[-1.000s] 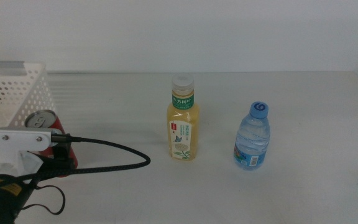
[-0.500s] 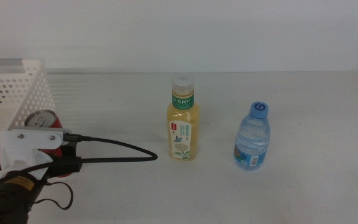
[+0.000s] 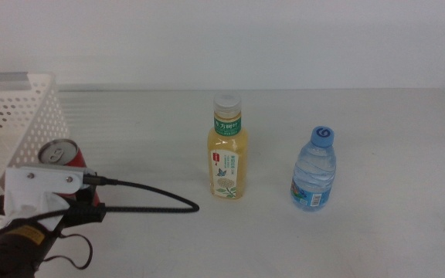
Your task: Use arms to grab the bottles and put them into the dustbin to the left of the table.
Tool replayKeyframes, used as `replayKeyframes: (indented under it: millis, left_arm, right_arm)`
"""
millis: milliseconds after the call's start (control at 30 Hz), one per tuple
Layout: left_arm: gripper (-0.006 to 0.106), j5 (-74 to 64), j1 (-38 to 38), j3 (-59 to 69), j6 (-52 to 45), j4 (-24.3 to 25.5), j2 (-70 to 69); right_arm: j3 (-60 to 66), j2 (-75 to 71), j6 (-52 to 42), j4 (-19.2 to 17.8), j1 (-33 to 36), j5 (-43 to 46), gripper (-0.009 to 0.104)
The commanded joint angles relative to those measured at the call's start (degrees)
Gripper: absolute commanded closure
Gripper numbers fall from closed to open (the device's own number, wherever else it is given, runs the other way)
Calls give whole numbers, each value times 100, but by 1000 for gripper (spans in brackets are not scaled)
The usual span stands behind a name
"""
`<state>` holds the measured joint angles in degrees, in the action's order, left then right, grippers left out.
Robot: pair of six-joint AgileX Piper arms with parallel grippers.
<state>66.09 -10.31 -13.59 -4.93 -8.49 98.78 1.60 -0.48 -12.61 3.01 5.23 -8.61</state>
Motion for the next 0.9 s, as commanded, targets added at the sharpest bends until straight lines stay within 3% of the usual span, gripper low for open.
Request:
replayKeyframes:
  millis: [0,233,467,700,867]
  left_arm:
    - [85,933,-119,114,96,-41,-304]
    - [78,831,-688,564,-64,-727,-1080]
    - [77,-266,-1154,571,-249,-1200,-2163]
    - [77,-2223,-1187,129,-827,-1409,-3288]
    - [77,-3943,-1182,-537,-1969,-2252,-3941]
  right_arm:
    - [-41,-165,-27,-58,-28,430,27]
    - [-41,-165,-27,-58,-28,430,27]
    - [-41,-165,-27,-58,-28,430,27]
    - [-41,-165,-27,-58,-28,430,27]
    - [-41,-165,-27,-58,-28,430,27]
